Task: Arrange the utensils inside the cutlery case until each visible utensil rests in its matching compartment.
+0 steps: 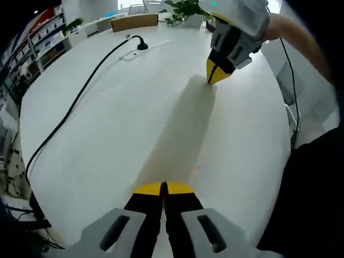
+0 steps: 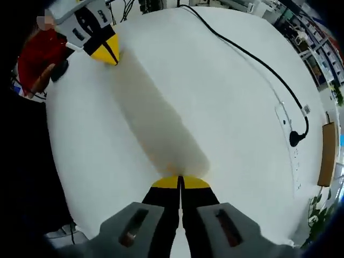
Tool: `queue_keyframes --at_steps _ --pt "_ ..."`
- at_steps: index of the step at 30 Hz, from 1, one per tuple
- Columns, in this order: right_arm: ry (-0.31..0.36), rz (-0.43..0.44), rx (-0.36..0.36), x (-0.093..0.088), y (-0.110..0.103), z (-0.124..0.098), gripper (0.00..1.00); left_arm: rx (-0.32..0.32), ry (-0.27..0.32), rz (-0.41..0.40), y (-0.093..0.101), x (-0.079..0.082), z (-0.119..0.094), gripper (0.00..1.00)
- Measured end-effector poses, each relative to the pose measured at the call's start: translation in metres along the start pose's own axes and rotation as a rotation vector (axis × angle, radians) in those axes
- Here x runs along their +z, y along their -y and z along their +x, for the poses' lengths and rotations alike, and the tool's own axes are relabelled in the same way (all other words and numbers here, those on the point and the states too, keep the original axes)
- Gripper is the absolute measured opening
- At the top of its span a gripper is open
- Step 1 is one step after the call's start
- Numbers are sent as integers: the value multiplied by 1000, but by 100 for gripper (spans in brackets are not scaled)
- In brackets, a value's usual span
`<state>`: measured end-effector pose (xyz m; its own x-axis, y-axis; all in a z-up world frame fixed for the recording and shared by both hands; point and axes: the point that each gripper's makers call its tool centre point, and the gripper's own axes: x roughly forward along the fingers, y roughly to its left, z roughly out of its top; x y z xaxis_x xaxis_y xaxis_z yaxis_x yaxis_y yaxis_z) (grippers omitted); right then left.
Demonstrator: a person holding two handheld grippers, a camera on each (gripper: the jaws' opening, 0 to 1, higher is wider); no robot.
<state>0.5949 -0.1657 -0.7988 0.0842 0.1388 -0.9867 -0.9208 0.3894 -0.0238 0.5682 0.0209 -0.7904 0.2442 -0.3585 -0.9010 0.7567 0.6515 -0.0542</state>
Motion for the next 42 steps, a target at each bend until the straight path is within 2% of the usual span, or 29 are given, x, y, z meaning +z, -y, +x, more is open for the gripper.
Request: queue_keyframes --at_steps 3,5,12,18,21,26,32,36,42 --pt "26 33 24 0 1 -1 0 -6 3 -5 -1 0 0 0" --pt "35 14 25 0 0 0 0 -8 2 -5 -1 1 1 0" --pt "-10 -11 -1 5 1 1 0 18 -24 29 0 1 1 0" --pt "-6 8 17 4 3 -1 0 26 -44 54 1 0 2 0" --pt "-8 16 29 4 3 -1 0 22 -54 59 0 1 2 0" --pt "-23 6 35 5 1 -2 0 -1 -41 25 0 -1 1 0" --pt "-43 -2 47 5 1 -3 0 -4 -69 57 2 1 2 0" --pt "-46 23 60 4 2 -3 0 -6 -78 61 1 0 2 0" --pt "-57 16 63 3 1 -3 0 -10 -98 65 2 1 4 0"
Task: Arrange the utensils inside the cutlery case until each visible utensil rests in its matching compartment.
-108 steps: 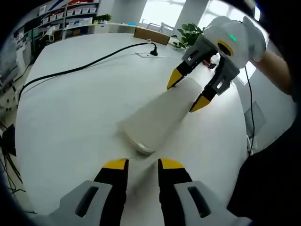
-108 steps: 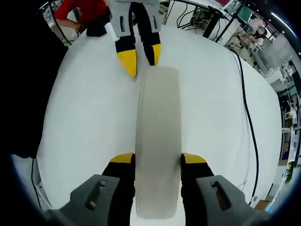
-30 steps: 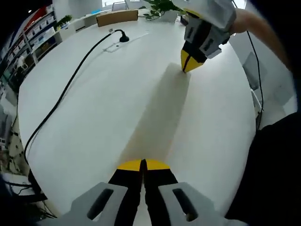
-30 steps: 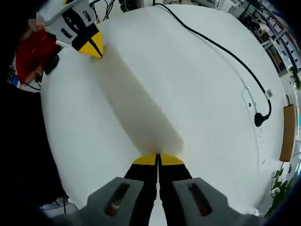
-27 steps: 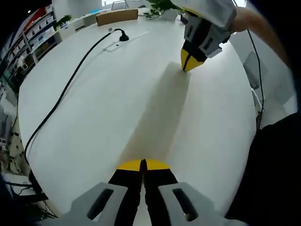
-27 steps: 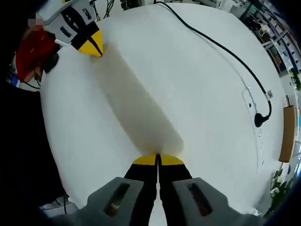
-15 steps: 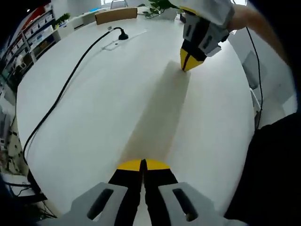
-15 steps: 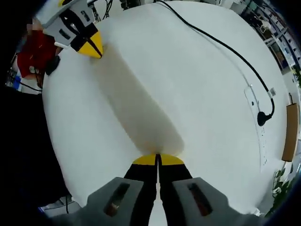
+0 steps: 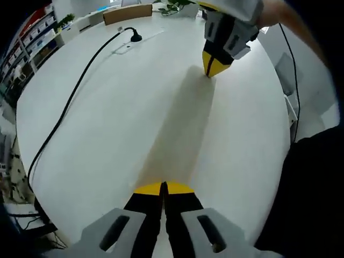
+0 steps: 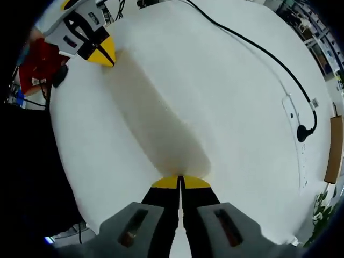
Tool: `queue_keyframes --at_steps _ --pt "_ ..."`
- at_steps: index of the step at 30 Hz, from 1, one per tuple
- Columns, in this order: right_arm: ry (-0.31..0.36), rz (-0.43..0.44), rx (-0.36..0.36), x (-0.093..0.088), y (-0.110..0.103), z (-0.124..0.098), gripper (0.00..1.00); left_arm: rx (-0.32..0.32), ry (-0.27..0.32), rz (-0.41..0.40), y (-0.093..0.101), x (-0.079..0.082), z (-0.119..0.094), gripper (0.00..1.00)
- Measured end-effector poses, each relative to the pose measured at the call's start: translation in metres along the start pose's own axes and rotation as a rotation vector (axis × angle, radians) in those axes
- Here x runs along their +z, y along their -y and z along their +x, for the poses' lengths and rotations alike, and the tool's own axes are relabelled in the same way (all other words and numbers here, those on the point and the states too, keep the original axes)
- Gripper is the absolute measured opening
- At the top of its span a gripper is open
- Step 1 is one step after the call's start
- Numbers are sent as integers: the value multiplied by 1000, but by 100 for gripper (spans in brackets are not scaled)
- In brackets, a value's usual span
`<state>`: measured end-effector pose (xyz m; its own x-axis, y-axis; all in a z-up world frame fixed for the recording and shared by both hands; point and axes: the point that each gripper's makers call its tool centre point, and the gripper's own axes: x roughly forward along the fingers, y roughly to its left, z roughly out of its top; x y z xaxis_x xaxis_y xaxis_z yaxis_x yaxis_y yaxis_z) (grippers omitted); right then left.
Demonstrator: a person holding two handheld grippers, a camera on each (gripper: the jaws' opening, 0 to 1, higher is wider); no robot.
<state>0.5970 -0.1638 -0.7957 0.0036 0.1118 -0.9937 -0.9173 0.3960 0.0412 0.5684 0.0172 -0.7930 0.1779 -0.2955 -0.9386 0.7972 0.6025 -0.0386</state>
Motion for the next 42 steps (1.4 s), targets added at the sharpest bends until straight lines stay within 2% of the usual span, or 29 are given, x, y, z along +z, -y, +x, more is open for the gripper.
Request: queue_keyframes --at_steps 1,4,10,17,28,38,42 --pt "-1 -9 0 0 0 0 0 7 -6 -2 0 1 0 0" --pt "0 -7 9 0 1 0 0 30 -40 68 2 1 1 0" --pt "1 -1 18 0 0 1 0 24 -66 76 1 0 1 0" --pt "-17 -16 4 -1 -1 1 0 15 -48 63 2 0 1 0" --pt "-13 2 11 -2 0 1 0 19 -72 103 4 0 2 0" --pt "-32 -9 18 -1 -1 1 0 2 -64 88 3 0 2 0" --pt "-43 -13 16 -1 -2 2 0 21 -78 133 5 0 2 0"
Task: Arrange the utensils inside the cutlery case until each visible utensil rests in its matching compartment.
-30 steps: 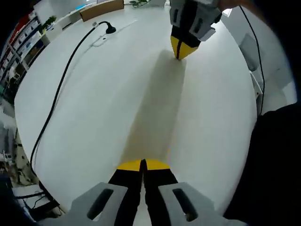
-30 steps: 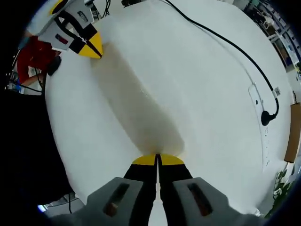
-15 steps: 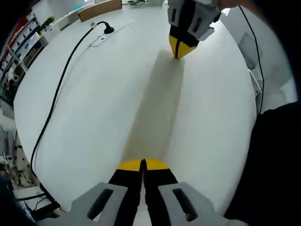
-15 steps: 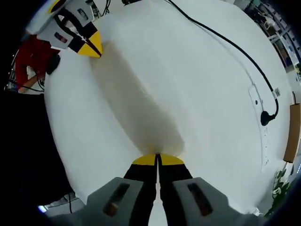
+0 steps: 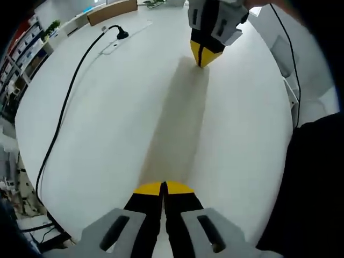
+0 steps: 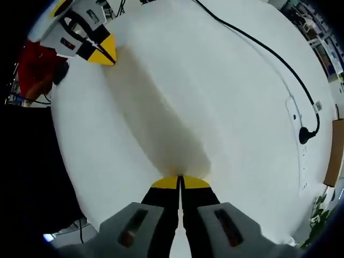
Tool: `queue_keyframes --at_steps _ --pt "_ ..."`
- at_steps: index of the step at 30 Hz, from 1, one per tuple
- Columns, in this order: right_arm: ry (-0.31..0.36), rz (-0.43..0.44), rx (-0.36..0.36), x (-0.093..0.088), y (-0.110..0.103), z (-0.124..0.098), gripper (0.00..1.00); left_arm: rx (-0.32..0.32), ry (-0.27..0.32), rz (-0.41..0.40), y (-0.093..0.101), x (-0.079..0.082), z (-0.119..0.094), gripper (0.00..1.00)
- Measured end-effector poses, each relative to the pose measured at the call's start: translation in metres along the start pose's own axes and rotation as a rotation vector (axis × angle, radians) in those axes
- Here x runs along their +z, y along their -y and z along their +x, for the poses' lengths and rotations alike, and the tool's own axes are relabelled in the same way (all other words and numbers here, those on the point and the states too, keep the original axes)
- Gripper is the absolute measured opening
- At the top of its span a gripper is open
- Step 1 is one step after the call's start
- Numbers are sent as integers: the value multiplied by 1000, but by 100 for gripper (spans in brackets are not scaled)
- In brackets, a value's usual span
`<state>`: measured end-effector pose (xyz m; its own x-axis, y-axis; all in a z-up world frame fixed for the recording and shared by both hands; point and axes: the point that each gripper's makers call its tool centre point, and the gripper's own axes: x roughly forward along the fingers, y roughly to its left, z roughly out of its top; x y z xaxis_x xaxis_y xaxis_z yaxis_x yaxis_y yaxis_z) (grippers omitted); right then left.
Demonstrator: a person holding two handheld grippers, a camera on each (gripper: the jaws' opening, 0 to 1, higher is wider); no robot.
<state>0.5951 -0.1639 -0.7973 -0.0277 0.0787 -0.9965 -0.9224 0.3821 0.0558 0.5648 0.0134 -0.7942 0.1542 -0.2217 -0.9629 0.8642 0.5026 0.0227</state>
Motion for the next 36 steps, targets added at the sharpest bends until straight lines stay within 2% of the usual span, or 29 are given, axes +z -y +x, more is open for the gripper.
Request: queue_keyframes --at_steps 4,8,9,14,22,24,27,28,36 --pt "-6 -5 -4 0 1 0 0 30 -17 71 1 1 0 0" --pt "-9 12 9 0 1 0 0 58 -22 234 2 2 0 1" --pt "-11 7 8 -1 1 0 0 58 -18 203 3 1 -1 1" --pt "-15 3 -4 -1 1 0 0 51 3 176 0 2 -1 1" --pt "-15 13 -3 -2 2 0 0 61 -1 233 1 3 0 1" --pt "-13 17 1 -2 3 0 0 63 -4 268 2 3 0 0" --pt "-8 23 3 -2 3 0 0 69 -7 273 3 3 -1 0" --pt "-7 23 2 -2 3 0 0 73 -15 311 2 3 0 0" --pt "-28 -2 -15 -2 2 0 0 84 -54 342 3 3 0 0"
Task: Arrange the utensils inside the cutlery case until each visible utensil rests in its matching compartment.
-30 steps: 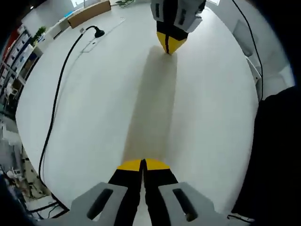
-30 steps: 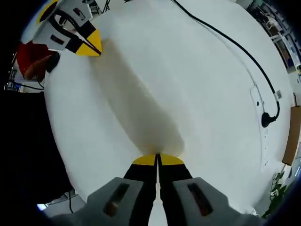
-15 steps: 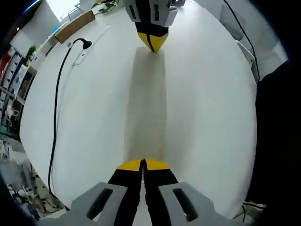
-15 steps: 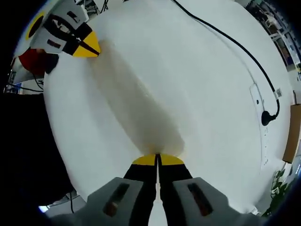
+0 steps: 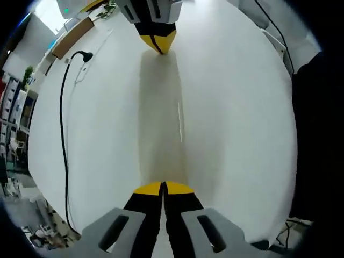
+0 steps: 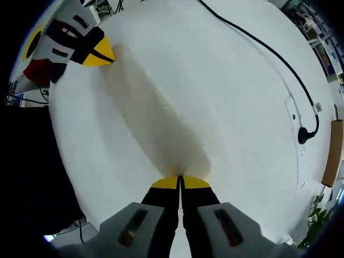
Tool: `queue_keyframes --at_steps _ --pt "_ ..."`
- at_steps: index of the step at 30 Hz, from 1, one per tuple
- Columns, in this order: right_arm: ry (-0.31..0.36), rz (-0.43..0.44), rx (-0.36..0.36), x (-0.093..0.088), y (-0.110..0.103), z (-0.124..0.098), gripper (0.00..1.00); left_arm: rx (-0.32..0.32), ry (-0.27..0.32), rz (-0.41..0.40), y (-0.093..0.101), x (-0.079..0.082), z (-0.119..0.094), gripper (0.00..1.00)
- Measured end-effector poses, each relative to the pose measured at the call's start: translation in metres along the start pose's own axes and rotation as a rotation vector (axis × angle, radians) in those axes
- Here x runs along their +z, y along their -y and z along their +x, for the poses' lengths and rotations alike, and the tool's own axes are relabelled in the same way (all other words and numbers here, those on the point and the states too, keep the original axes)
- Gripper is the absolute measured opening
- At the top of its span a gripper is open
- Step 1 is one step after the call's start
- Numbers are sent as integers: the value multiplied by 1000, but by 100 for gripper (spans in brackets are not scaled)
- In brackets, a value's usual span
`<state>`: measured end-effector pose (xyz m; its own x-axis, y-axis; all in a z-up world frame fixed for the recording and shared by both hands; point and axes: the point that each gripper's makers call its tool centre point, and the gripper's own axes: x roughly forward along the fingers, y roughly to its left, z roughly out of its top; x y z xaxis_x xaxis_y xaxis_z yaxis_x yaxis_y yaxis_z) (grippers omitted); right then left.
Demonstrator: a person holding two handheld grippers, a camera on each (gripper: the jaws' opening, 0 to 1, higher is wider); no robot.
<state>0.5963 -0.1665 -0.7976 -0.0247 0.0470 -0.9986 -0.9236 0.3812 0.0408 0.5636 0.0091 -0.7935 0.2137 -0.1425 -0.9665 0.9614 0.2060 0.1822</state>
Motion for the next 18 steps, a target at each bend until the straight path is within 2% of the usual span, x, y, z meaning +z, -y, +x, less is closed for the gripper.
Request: queue_keyframes --at_steps 18 --pt "15 18 16 0 0 0 0 -39 11 -55 0 0 1 1"
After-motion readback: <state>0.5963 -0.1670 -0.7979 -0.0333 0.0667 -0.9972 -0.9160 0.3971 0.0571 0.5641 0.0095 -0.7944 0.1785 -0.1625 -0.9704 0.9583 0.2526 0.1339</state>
